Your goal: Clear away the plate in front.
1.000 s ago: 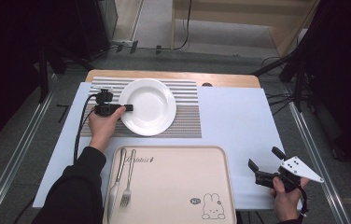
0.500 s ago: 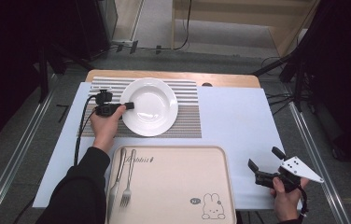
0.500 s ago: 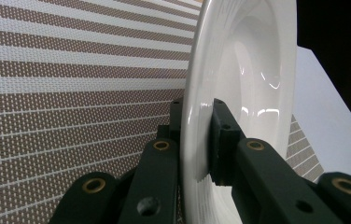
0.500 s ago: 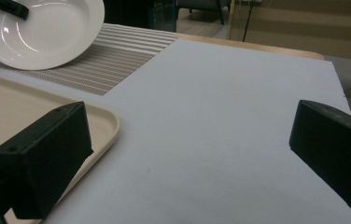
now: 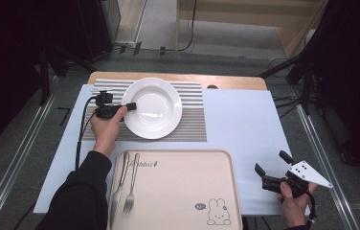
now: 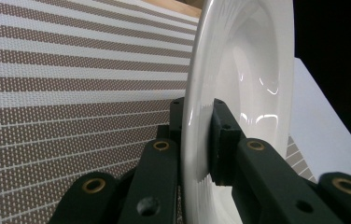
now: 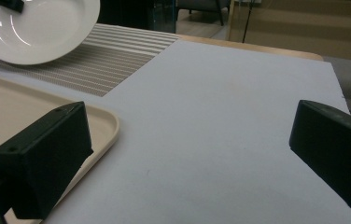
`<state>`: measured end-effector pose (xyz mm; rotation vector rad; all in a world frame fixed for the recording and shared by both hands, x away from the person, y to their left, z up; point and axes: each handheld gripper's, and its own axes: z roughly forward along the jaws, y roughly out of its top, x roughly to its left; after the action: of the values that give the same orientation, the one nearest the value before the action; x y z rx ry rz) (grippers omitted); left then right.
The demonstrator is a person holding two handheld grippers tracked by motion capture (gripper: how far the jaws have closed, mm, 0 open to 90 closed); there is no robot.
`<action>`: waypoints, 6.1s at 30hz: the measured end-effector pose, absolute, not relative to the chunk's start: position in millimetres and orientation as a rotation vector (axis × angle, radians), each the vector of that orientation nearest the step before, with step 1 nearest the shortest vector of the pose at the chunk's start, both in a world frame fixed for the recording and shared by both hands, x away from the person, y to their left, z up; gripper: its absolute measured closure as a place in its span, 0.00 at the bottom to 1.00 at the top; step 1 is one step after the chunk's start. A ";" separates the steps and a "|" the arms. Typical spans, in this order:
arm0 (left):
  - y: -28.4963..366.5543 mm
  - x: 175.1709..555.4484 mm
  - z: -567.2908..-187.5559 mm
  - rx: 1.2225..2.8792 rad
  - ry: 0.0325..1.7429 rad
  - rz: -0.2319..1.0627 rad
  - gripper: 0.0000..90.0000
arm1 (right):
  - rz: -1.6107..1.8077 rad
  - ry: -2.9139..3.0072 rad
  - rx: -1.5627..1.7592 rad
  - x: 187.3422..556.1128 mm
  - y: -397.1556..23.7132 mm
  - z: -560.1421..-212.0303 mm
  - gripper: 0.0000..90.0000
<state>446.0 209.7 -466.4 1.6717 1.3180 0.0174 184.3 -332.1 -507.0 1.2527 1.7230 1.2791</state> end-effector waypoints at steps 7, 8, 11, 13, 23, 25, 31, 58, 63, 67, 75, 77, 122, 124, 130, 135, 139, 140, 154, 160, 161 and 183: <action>208.8 440.3 -460.1 1.679 1.294 0.024 0.91 | 1.277 1.724 1.253 184.3 -331.6 -507.0 0.00; 208.8 439.5 -459.8 1.677 1.291 0.024 0.91 | 1.277 1.724 1.254 184.2 -331.5 -506.9 0.00; 208.8 437.0 -458.2 1.677 1.286 0.022 0.91 | 1.277 1.724 1.253 184.3 -331.5 -506.9 0.00; 208.5 435.4 -457.0 1.677 1.277 0.017 0.91 | 1.277 1.725 1.255 184.2 -331.3 -506.8 0.00; 207.4 424.1 -451.3 1.666 1.243 -0.020 0.91 | 1.276 1.729 1.251 184.5 -330.3 -506.8 0.00; 207.2 421.3 -449.8 1.670 1.232 -0.023 0.91 | 1.276 1.729 1.252 184.5 -330.2 -506.8 0.00; 206.5 414.3 -447.9 1.671 1.211 -0.038 0.91 | 1.275 1.729 1.251 184.5 -330.5 -506.8 0.00; 201.5 385.9 -441.2 1.695 1.140 -0.055 0.91 | 1.272 1.736 1.248 184.7 -327.9 -507.1 0.00; 199.8 380.7 -440.0 1.699 1.127 -0.057 0.91 | 1.274 1.735 1.248 184.5 -327.7 -507.0 0.00; 198.3 376.2 -439.3 1.702 1.122 -0.062 0.91 | 1.276 1.734 1.248 184.5 -327.9 -507.0 0.00; 193.3 367.6 -441.0 1.717 1.099 -0.074 0.91 | 1.273 1.735 1.248 184.5 -327.3 -506.8 0.00; 192.5 365.3 -442.5 1.716 1.096 -0.083 0.91 | 1.272 1.736 1.248 184.5 -327.3 -506.9 0.00; 181.4 301.1 -460.8 1.746 1.001 -0.162 0.91 | 1.267 1.740 1.254 185.6 -320.4 -509.2 0.00; 179.8 298.4 -461.6 1.750 0.998 -0.166 0.91 | 1.267 1.740 1.255 185.4 -320.2 -509.2 0.00; 176.8 290.8 -465.2 1.762 0.988 -0.190 0.91 | 1.267 1.735 1.260 185.0 -322.2 -509.2 0.00; 174.5 285.5 -472.4 1.771 0.985 -0.228 0.91 | 1.263 1.731 1.264 184.8 -323.1 -509.1 0.00; 173.5 281.3 -478.1 1.785 0.985 -0.245 0.91 | 1.262 1.732 1.261 184.9 -322.7 -509.0 0.00; 173.6 280.1 -479.2 1.787 0.988 -0.248 0.91 | 1.262 1.731 1.260 184.9 -322.5 -508.9 0.00; 174.3 270.3 -491.4 1.806 0.998 -0.313 0.91 | 1.266 1.727 1.264 184.9 -322.3 -508.2 0.00; 168.2 268.9 -493.7 1.822 0.982 -0.350 0.91 | 1.264 1.730 1.264 185.3 -322.2 -508.4 0.00; 167.1 268.6 -493.7 1.828 0.977 -0.358 0.91 | 1.264 1.730 1.264 185.2 -322.3 -508.4 0.00; 151.2 267.2 -497.2 1.971 0.974 -0.348 0.86 | 1.262 1.732 1.259 185.3 -322.1 -508.8 0.00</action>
<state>267.2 151.2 -497.2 1.9712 0.9739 -0.3479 185.3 -322.1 -508.8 1.2587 1.7323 1.2616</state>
